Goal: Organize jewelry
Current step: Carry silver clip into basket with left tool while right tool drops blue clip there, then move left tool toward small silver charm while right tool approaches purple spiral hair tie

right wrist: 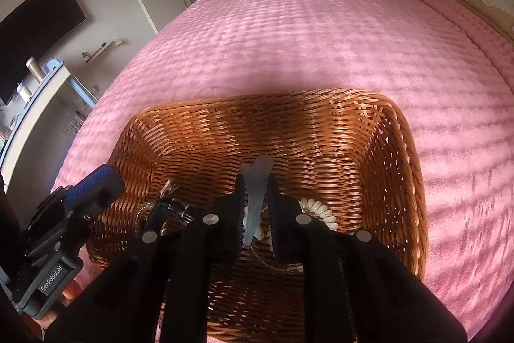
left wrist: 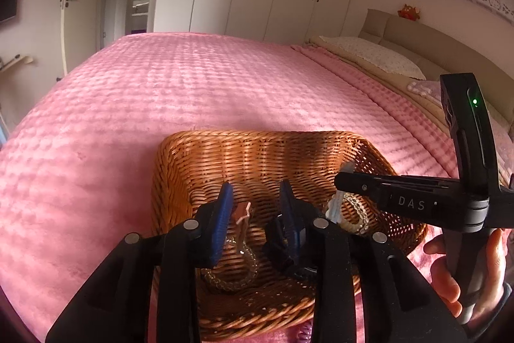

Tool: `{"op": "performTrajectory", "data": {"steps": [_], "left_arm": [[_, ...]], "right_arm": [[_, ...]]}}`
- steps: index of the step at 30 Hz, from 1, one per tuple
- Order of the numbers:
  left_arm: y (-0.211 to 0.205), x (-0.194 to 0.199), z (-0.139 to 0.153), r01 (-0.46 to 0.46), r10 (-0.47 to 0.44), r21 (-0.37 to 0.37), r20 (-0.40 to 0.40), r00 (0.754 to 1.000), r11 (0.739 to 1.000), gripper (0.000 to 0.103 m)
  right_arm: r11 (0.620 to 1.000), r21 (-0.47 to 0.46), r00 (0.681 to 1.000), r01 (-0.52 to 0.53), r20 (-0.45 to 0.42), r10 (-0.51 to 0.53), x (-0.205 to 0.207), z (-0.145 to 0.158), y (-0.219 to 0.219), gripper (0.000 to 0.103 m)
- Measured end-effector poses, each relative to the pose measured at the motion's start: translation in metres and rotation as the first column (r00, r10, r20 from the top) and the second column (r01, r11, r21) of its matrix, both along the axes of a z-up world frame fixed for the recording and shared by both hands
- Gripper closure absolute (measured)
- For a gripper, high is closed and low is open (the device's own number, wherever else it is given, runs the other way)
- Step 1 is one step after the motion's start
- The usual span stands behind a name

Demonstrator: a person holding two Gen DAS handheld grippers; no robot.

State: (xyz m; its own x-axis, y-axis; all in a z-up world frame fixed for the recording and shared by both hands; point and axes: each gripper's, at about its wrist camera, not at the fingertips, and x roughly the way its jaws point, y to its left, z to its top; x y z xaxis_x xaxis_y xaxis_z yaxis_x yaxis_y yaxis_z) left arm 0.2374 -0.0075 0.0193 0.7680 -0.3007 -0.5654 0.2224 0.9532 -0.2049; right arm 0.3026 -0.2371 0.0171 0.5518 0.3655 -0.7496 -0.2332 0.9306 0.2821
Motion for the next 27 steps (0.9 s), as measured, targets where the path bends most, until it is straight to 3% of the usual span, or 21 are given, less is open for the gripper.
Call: {"op": "performTrajectory", "data": {"steps": [3, 9, 13, 15, 20, 27], "left_arm": [[0.002, -0.021, 0.014, 0.009, -0.008, -0.024, 0.036, 0.999, 1.0, 0.062], [0.004, -0.077, 0.046, 0.026, -0.018, -0.074, 0.111, 0.994, 0.997, 0.054], [0.001, -0.115, 0.067, 0.042, -0.027, -0.084, 0.167, 0.986, 0.996, 0.047], [-0.001, -0.132, 0.073, 0.039, -0.025, -0.072, 0.186, 0.982, 0.997, 0.043], [-0.006, -0.164, 0.077, 0.034, -0.021, -0.063, 0.193, 0.981, 0.997, 0.043], [-0.008, -0.187, 0.058, 0.02, -0.013, -0.046, 0.155, 0.988, 0.999, 0.043]], "right_arm": [[1.0, 0.005, 0.999, -0.025, 0.035, 0.025, -0.019, 0.015, 0.0, 0.088], [0.997, 0.002, 0.989, -0.071, 0.13, 0.07, -0.077, 0.055, -0.002, 0.085], [0.995, 0.014, 0.977, -0.094, 0.195, 0.089, -0.122, 0.078, -0.009, 0.066], [0.995, 0.007, 0.97, -0.1, 0.225, 0.096, -0.144, 0.085, -0.013, 0.063], [0.995, 0.011, 0.961, -0.103, 0.259, 0.096, -0.185, 0.09, -0.026, 0.063], [0.995, 0.02, 0.962, -0.1, 0.258, 0.092, -0.221, 0.074, -0.043, 0.063]]}}
